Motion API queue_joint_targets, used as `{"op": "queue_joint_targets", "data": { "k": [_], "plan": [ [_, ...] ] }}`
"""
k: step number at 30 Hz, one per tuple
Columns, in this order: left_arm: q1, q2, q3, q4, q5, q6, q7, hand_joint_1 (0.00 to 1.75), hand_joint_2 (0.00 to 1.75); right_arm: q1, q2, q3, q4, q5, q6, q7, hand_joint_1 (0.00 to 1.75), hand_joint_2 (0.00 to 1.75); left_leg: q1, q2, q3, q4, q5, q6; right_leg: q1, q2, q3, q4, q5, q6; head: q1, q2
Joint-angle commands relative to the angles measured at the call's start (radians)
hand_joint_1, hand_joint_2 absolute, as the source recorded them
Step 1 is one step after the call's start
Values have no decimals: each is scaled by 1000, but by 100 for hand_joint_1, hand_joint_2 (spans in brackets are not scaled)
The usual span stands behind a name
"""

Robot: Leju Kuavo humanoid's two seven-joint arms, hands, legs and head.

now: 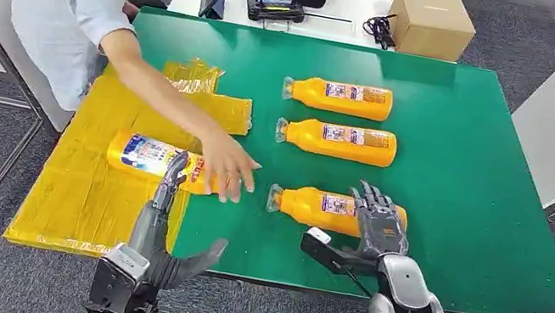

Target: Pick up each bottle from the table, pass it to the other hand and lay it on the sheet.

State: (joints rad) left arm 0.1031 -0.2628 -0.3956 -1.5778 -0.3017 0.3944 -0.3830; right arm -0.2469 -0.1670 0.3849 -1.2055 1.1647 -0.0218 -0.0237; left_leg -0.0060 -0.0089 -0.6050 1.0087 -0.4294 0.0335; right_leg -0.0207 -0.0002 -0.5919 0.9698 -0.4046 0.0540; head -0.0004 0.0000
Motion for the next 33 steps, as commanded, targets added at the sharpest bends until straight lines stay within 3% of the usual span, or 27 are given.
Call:
{"op": "queue_joint_targets", "data": {
  "k": [1, 7, 19, 30, 31, 32, 33],
  "plan": [
    [5, 23, -28, 32, -24, -5, 36, 0, 175, -105, -38, 81, 147, 21, -2, 46, 0, 175, 1, 3, 5, -1, -2, -2, 1, 2, 4, -1, -1, -2, 0, 0],
    [10, 27, -37, 23, -37, -12, 52, 0, 175, -91, -35, 86, 138, 46, -15, 68, 0, 175, 1, 3, 5, -1, -2, -2, 1, 2, 4, -1, -1, -2, 0, 0],
    [6, 3, -43, 24, -74, -37, 89, 0, 175, -111, -69, 51, 252, -79, 104, 35, 0, 175, 1, 1, 5, -1, -1, -1, 1, 0, 4, -1, -1, -2, 0, 0],
    [-17, -2, -50, 67, -90, -51, 91, 0, 175, -153, -56, 82, 376, -99, 78, -18, 0, 175, 1, 1, 9, -1, 0, -1, 1, 0, 8, -2, 0, -1, 0, 0],
    [-18, 0, -51, 71, -92, -53, 90, 0, 175, -157, -62, 80, 391, -118, 95, -31, 7, 175, 1, 0, 10, -1, -1, -1, 1, -1, 10, -2, 0, -2, 0, 0],
    [-20, -1, -50, 76, -92, -53, 88, 0, 175, -159, -71, 82, 396, -125, 97, -42, 82, 175, 1, 1, 10, -1, 0, -1, 1, -1, 9, -2, 0, -2, 0, 0],
    [-20, -1, -51, 77, -92, -54, 87, 0, 175, -159, -76, 79, 401, -137, 103, -48, 175, 175, 1, 0, 10, -1, 0, -2, 1, -1, 10, -3, 0, -2, 0, 0]
  ]
}}
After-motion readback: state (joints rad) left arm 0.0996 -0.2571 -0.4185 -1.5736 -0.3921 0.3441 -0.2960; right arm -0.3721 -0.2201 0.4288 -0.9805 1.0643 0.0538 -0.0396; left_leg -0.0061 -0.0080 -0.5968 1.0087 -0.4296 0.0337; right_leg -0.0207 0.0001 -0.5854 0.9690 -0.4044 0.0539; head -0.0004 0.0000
